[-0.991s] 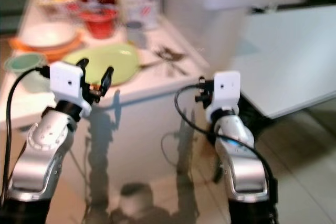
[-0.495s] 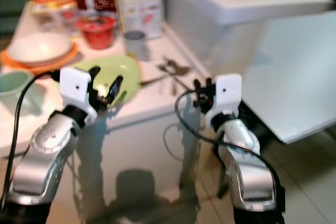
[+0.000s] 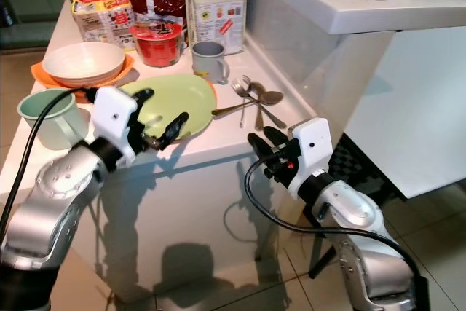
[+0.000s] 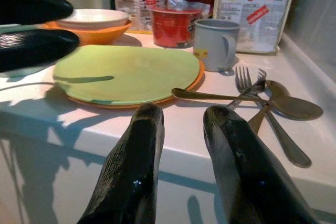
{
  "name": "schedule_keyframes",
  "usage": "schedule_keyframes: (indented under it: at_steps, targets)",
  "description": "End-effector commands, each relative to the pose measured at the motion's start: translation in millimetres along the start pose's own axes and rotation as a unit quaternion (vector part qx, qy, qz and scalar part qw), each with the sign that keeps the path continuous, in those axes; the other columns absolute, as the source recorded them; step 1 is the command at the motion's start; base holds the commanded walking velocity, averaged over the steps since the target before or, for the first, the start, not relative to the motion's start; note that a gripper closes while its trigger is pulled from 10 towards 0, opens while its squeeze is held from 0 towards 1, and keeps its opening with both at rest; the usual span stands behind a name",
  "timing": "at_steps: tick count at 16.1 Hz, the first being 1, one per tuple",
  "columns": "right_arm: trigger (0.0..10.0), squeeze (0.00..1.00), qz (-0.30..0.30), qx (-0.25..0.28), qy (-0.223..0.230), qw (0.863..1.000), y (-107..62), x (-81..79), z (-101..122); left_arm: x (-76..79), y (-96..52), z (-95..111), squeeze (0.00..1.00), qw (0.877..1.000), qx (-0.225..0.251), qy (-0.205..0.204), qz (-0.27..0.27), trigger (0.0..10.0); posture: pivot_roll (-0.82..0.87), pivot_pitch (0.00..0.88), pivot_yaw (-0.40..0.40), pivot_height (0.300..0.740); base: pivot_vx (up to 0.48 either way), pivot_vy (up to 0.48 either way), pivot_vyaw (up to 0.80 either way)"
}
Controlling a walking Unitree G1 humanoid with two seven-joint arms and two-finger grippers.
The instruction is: Setting the table
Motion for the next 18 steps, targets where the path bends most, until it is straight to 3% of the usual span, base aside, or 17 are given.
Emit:
schedule_keyframes:
  at_steps: [1,3,5,7,8,11,13,16,18]
  targets:
    - [10.0,0.0,0.016,0.002,-0.002,1.0,-4.2,-2.7,2.9,-4.7,3.6,-4.4,0.0,1.0,-0.019,0.007,0.021,10.0,0.02,0.002,-0.02,0.74,0.0,0.0,0.0]
    - [10.0,0.0,0.038,-0.006,-0.001,0.999,-11.1,-13.2,-0.8,-4.6,2.2,-11.0,0.0,0.999,-0.033,0.011,0.036,10.0,0.01,0.025,-0.02,0.74,0.0,0.0,0.0]
    - [10.0,0.0,0.084,-0.004,0.0,0.996,-15.7,-30.1,-0.7,-7.7,1.8,-15.0,0.0,0.998,-0.035,-0.019,0.055,10.0,0.0,0.022,-0.028,0.74,0.0,0.0,0.0]
    - [10.0,0.0,0.09,-0.003,-0.001,0.996,-8.8,-30.5,0.4,-19.2,6.8,-15.2,0.0,0.994,-0.031,-0.044,0.097,10.0,0.0,0.007,-0.034,0.74,0.0,0.0,0.0]
    - [10.0,0.0,0.083,0.003,-0.011,0.997,1.6,-23.5,1.7,-30.7,11.8,-14.1,0.0,0.991,-0.03,-0.041,0.123,10.0,0.01,0.0,-0.04,0.74,0.0,0.0,0.0]
    - [10.0,0.0,0.073,0.02,-0.025,0.997,12.3,-12.8,11.0,-44.2,20.0,-12.9,0.0,0.99,-0.042,-0.02,0.136,10.0,0.03,0.0,-0.042,0.74,0.0,0.0,0.0]
    - [10.0,0.0,0.069,0.011,-0.037,0.997,23.3,-5.6,11.3,-61.2,37.4,-7.9,0.0,0.991,-0.057,0.013,0.124,10.0,0.04,0.0,-0.042,0.74,0.0,0.0,0.0]
    - [10.0,0.0,0.09,0.018,-0.027,0.995,22.2,-14.8,12.5,-72.8,54.8,-5.9,0.0,0.991,-0.077,0.056,0.093,10.0,0.02,0.0,-0.026,0.74,0.0,0.0,0.0]
    - [10.0,0.0,0.078,0.015,-0.027,0.996,19.6,-12.2,10.4,-77.9,65.0,-7.1,0.0,0.99,-0.093,0.062,0.086,10.0,0.01,0.0,-0.017,0.74,0.0,0.0,0.0]
Point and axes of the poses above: a point about 5 cm out from each wrist's last joint towards the gripper, its own y axis pointing out of the wrist towards the gripper, its own z axis along the axis of the wrist's last joint, x = y × z, the point moved 3 cm from there along y, pointing out of the wrist towards the gripper, and after that the axes turned 8 degrees about -y, right-handed, at the moved point
